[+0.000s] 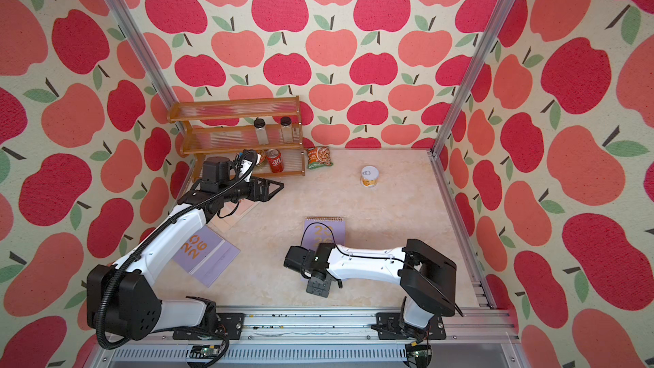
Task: Stack the calendars
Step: Adjust the calendar at the calendar.
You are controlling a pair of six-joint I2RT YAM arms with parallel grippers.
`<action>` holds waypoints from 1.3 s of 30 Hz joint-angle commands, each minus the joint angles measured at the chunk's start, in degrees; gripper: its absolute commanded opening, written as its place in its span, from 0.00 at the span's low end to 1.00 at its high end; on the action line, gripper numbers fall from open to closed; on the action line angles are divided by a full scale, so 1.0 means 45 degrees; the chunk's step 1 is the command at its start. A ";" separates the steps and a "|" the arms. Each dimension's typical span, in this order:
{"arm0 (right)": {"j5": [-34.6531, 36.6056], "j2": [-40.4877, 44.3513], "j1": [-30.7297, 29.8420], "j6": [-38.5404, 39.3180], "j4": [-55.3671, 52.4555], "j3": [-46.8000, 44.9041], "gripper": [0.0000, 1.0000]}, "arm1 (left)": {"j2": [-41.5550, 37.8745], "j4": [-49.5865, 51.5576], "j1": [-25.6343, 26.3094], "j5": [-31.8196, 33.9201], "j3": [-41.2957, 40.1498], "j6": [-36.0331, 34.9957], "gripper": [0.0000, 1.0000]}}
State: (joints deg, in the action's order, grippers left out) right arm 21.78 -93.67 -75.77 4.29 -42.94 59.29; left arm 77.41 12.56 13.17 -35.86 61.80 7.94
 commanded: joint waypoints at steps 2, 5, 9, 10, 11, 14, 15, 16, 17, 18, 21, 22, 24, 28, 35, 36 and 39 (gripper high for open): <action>0.0771 -0.0233 -0.0095 0.0344 0.0088 0.0399 0.99 | -0.0003 0.0354 -0.0074 0.0172 0.0407 -0.0242 1.00; 0.0931 -0.0355 -0.0092 0.0356 0.0127 0.0399 0.99 | 0.0001 0.0372 -0.0077 0.0169 0.0414 -0.0252 1.00; 0.0923 -0.0441 -0.0093 0.0284 0.0165 0.0397 0.99 | 0.0006 0.0374 -0.0088 0.0145 0.0407 -0.0242 1.00; 0.0961 -0.0453 -0.0085 0.0281 0.0179 0.0394 0.99 | 0.0006 0.0374 -0.0076 0.0172 0.0412 -0.0246 1.00; 0.1022 -0.0466 -0.0056 0.0257 0.0179 0.0399 0.99 | 0.0009 0.0374 -0.0088 0.0151 0.0412 -0.0242 1.00; 0.1068 -0.0549 0.0034 0.0183 0.0133 0.0458 0.99 | 0.0014 0.0357 -0.0076 0.0154 0.0410 -0.0242 1.00; 0.1088 -0.0575 0.0062 0.0160 0.0132 0.0486 0.99 | 0.0013 0.0356 -0.0085 0.0136 0.0417 -0.0242 1.00; 0.1061 -0.0615 0.0114 0.0132 0.0117 0.0510 0.99 | 0.0023 0.0373 -0.0089 0.0136 0.0413 -0.0242 1.00; 0.1063 -0.0630 0.0151 0.0120 0.0093 0.0535 0.99 | 0.0013 0.0373 -0.0094 0.0131 0.0426 -0.0254 1.00; 0.1078 -0.0649 0.0171 0.0110 0.0098 0.0535 0.99 | 0.0003 0.0369 -0.0094 0.0136 0.0409 -0.0247 1.00; 0.1086 -0.0732 0.0243 0.0119 0.0050 0.0607 0.99 | 0.0004 0.0364 -0.0092 0.0135 0.0409 -0.0257 1.00; 0.1078 -0.0729 0.0252 0.0115 0.0054 0.0597 0.99 | -0.0005 0.0364 -0.0078 0.0136 0.0407 -0.0243 1.00; 0.1102 -0.0738 0.0277 0.0094 0.0079 0.0634 0.99 | 0.0002 0.0373 -0.0097 0.0131 0.0407 -0.0242 1.00; 0.1142 -0.0757 0.0361 0.0081 0.0028 0.0673 0.99 | 0.0023 0.0357 -0.0109 0.0115 0.0407 -0.0242 1.00; 0.1039 -0.0774 0.0411 0.0098 -0.0020 0.0617 0.99 | 0.0025 0.0354 -0.0131 0.0058 0.0407 -0.0223 1.00; 0.1039 -0.0761 0.0406 0.0094 -0.0023 0.0596 0.99 | 0.0011 0.0338 -0.0119 0.0058 0.0407 -0.0230 1.00; 0.1078 -0.0729 0.0431 0.0081 -0.0080 0.0568 0.99 | 0.0040 0.0335 -0.0149 0.0038 0.0427 -0.0208 1.00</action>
State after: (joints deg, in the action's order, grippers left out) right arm 25.65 -96.47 -74.43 4.93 -42.06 60.86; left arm 77.41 13.52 12.88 -35.38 61.89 7.94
